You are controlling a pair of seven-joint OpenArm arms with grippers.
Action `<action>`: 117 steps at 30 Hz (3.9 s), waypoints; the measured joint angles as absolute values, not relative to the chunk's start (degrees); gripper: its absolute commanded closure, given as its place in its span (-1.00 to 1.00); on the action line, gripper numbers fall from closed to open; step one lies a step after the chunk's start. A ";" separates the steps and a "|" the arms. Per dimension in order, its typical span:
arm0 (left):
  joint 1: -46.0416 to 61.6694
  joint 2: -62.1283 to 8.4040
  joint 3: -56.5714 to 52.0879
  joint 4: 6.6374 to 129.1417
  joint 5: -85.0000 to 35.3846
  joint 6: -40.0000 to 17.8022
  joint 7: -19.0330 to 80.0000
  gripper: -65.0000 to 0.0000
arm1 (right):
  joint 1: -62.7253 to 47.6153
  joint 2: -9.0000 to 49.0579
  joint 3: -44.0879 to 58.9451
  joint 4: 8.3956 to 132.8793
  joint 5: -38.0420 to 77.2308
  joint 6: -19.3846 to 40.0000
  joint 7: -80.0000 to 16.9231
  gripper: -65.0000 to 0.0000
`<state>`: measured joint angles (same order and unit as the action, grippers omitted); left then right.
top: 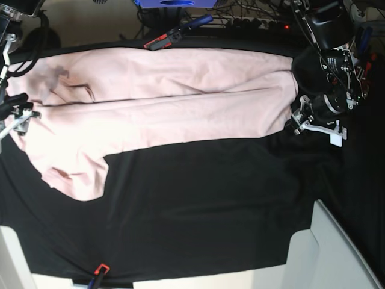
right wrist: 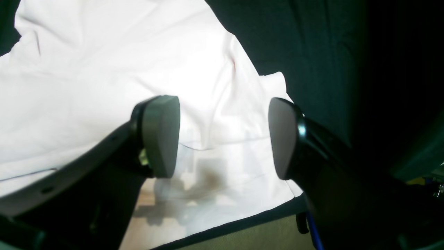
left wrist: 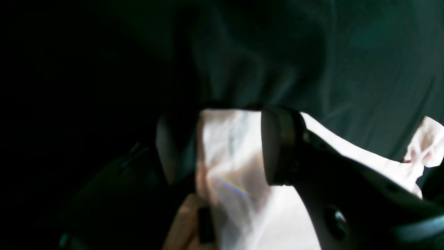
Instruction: Fold the T-shirt properly
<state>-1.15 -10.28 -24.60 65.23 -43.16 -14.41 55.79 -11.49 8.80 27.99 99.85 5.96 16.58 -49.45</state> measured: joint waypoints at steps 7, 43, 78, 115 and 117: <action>-2.61 -9.67 -24.53 64.93 -42.74 -14.37 56.27 -0.10 | -11.46 8.80 27.99 99.85 5.98 16.58 -49.45 -0.17; -0.67 -8.91 -24.88 73.47 -42.94 -11.92 60.01 1.00 | -11.44 8.80 27.99 99.85 5.96 16.58 -49.41 -0.17; 2.68 -10.04 -24.86 82.87 -42.94 -12.01 60.86 1.00 | 25.21 24.16 12.95 34.94 5.56 29.52 -29.54 -0.20; 2.90 -10.04 -24.58 83.00 -42.89 -11.99 60.86 1.00 | 27.44 20.69 9.17 23.42 5.76 29.23 -21.43 1.00; 2.85 -10.02 -24.58 83.09 -42.89 -11.99 60.84 1.00 | 27.09 21.41 9.19 24.77 5.32 29.32 -22.70 1.00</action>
<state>2.85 -10.02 -24.58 83.09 -42.89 -11.99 60.84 27.09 21.41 9.19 24.77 5.32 29.32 -22.70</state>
